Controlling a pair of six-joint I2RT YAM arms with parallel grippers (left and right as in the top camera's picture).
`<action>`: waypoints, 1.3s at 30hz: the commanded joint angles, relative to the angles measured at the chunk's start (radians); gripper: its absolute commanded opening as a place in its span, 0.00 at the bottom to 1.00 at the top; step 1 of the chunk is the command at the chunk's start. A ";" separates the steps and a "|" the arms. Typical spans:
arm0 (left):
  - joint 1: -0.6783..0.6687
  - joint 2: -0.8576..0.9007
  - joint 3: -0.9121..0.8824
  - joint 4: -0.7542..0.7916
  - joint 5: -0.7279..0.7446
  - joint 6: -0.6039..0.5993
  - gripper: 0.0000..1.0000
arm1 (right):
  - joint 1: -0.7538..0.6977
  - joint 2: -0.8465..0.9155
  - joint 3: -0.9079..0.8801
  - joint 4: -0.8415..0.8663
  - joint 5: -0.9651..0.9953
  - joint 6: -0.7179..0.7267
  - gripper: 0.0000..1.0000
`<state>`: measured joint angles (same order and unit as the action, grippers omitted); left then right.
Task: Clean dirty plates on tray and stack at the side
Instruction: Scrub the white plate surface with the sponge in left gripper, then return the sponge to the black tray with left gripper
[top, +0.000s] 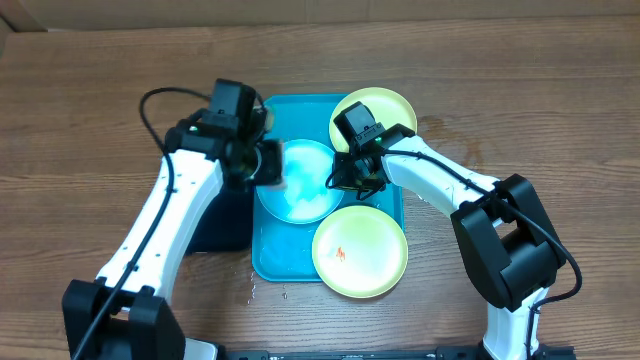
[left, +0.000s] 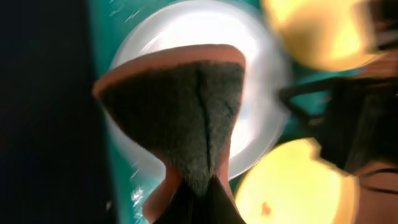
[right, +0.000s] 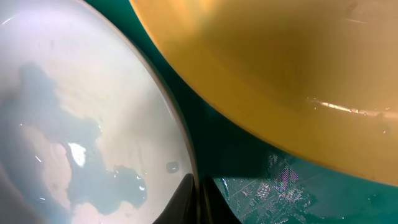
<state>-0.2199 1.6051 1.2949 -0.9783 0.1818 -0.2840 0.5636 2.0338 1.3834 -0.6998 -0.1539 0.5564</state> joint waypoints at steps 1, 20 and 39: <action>0.023 0.017 -0.012 -0.078 -0.236 -0.089 0.04 | 0.005 0.000 -0.006 0.004 -0.007 -0.002 0.04; 0.187 0.018 -0.286 0.045 -0.348 -0.147 0.04 | 0.005 0.000 -0.008 0.000 -0.005 -0.002 0.06; 0.188 -0.056 -0.083 -0.057 -0.077 0.019 0.64 | 0.005 0.000 -0.010 0.019 -0.004 -0.002 0.28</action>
<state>-0.0345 1.6176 1.1091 -1.0016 0.0757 -0.2886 0.5640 2.0338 1.3815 -0.6849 -0.1535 0.5529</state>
